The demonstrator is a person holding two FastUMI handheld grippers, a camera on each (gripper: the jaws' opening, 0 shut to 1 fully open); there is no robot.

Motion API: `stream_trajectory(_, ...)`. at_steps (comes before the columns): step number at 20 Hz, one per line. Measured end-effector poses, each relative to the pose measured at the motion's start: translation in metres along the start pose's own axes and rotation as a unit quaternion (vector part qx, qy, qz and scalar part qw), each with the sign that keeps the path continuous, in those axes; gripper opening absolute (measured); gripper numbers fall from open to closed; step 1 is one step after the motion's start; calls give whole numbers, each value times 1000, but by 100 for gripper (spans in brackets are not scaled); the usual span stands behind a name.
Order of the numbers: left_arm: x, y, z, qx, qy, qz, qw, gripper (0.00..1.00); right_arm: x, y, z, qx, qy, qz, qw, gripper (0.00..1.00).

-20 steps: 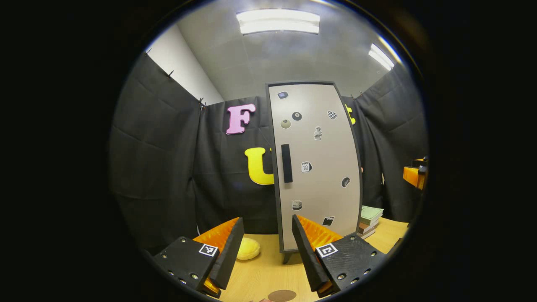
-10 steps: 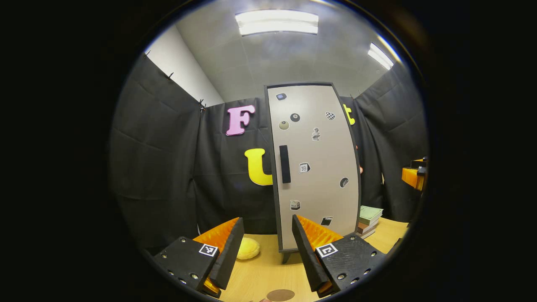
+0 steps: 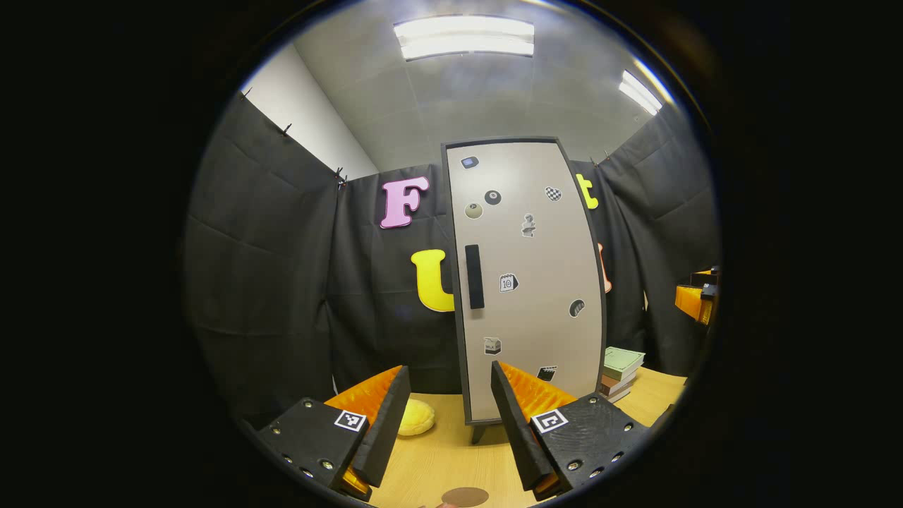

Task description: Open the cabinet door with the right hand, grasp the bottle in the cabinet with the left hand and place it on the coaster, then close the cabinet door with the right hand.

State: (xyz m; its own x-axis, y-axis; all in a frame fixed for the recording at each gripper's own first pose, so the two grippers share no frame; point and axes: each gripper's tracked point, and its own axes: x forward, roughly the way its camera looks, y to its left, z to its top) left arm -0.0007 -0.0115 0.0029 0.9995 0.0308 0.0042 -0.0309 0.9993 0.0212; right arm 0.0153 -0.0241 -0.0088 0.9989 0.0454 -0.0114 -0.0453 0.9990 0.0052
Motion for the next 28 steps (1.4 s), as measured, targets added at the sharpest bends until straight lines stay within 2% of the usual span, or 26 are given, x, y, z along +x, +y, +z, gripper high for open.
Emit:
stream_trajectory(7,-6,-6,-2,16,10,24,1000,67,30,4,-7,29,16,28,999,98)
stream_trajectory(13,10,14,-8,21,12,24,999,67,63,26,13,22,3,21,1000,97)
stream_trajectory(17,22,44,-12,18,12,30,999,67,88,58,35,16,-13,19,1000,96)
stream_trajectory(25,30,116,-32,25,19,61,998,67,135,145,67,12,-20,66,998,96)
stream_trajectory(26,29,126,-34,24,20,66,997,67,140,156,69,15,-18,71,997,94)
stream_trajectory(28,26,147,-40,23,24,79,996,67,153,177,73,20,-16,82,996,96)
